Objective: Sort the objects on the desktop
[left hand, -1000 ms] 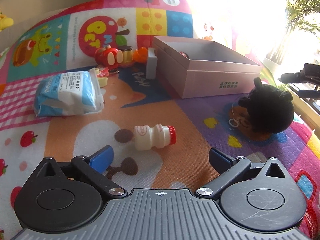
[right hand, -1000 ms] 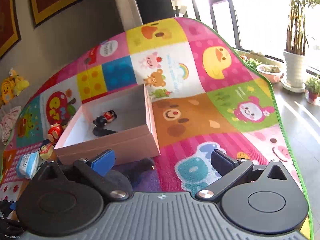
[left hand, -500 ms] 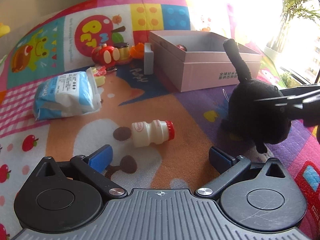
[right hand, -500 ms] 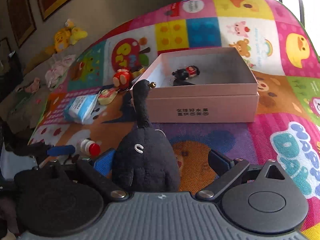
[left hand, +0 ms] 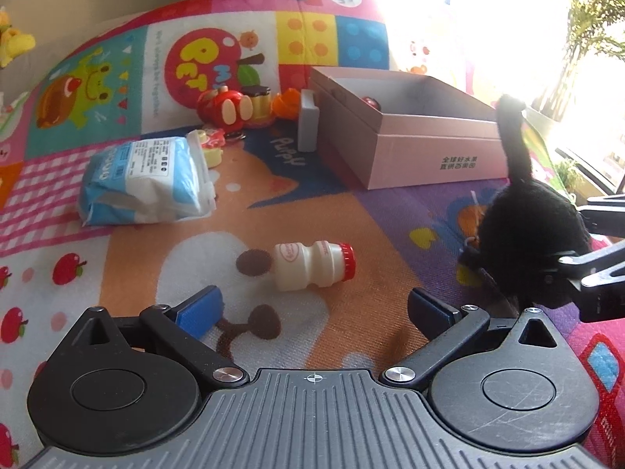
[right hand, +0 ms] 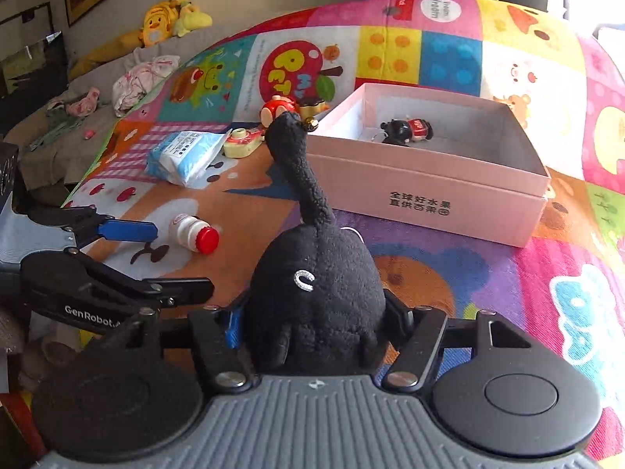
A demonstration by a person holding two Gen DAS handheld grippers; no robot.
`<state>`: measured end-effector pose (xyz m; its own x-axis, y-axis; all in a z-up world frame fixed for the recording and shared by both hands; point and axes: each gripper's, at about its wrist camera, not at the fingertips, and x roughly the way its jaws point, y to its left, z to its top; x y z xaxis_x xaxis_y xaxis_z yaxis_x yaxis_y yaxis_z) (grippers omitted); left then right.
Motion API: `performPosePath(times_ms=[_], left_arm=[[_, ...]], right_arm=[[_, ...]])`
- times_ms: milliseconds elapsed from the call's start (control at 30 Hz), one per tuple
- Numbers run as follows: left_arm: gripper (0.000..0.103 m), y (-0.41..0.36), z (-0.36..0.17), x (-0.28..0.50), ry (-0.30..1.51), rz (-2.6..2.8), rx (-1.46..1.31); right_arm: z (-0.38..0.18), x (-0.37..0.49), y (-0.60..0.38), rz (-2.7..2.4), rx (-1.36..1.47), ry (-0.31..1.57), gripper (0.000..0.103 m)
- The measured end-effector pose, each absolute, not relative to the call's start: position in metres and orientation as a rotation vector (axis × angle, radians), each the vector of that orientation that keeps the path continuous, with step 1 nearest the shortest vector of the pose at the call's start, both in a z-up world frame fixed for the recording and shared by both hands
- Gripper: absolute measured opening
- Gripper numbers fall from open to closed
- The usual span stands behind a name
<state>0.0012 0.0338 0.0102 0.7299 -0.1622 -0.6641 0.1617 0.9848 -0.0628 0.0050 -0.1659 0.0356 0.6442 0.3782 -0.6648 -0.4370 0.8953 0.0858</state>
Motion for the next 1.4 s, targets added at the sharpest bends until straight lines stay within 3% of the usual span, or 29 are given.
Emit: performPosePath(times_ms=[100, 167, 200, 367, 433, 533, 700, 833, 1000, 1167, 1300, 1400], left_arm=[[0.102, 0.034, 0.013, 0.003, 0.727, -0.159, -0.024], [0.092, 0.03, 0.015, 0.005, 0.723, -0.158, -0.017], [0.082, 0.028, 0.016, 0.007, 0.726, -0.162, -0.01], [0.073, 0.017, 0.014, 0.016, 0.724, -0.135, 0.039], [0.059, 0.015, 0.014, 0.017, 0.72, -0.139, 0.054], [0.048, 0.011, 0.016, 0.015, 0.717, -0.17, 0.083], [0.048, 0.0, 0.03, 0.007, 0.691, -0.242, 0.124], [0.048, -0.015, 0.06, 0.014, 0.596, -0.299, 0.148], [0.048, -0.047, 0.094, 0.058, 0.443, -0.322, 0.186], [0.048, -0.071, 0.091, 0.119, 0.488, -0.322, 0.131], [0.063, -0.069, 0.067, 0.135, 0.571, -0.329, 0.105], [0.081, -0.053, 0.064, 0.121, 0.565, -0.313, 0.075]], right_arm=[[0.039, -0.006, -0.18, 0.419, -0.094, 0.731, 0.066], [0.04, -0.013, -0.188, 0.39, -0.105, 0.736, 0.066], [0.039, -0.017, -0.191, 0.371, -0.12, 0.737, 0.066], [0.04, -0.026, -0.202, 0.326, -0.13, 0.746, 0.066], [0.041, -0.027, -0.206, 0.329, -0.113, 0.755, 0.066], [0.043, -0.026, -0.211, 0.34, -0.077, 0.787, 0.066], [0.054, -0.028, -0.225, 0.32, -0.048, 0.787, 0.066], [0.096, -0.028, -0.246, 0.288, -0.009, 0.666, 0.066], [0.158, -0.03, -0.269, 0.268, 0.067, 0.459, 0.066], [0.174, -0.03, -0.274, 0.256, 0.071, 0.389, 0.066], [0.167, -0.027, -0.279, 0.231, 0.063, 0.414, 0.066], [0.161, -0.022, -0.285, 0.196, 0.068, 0.439, 0.066]])
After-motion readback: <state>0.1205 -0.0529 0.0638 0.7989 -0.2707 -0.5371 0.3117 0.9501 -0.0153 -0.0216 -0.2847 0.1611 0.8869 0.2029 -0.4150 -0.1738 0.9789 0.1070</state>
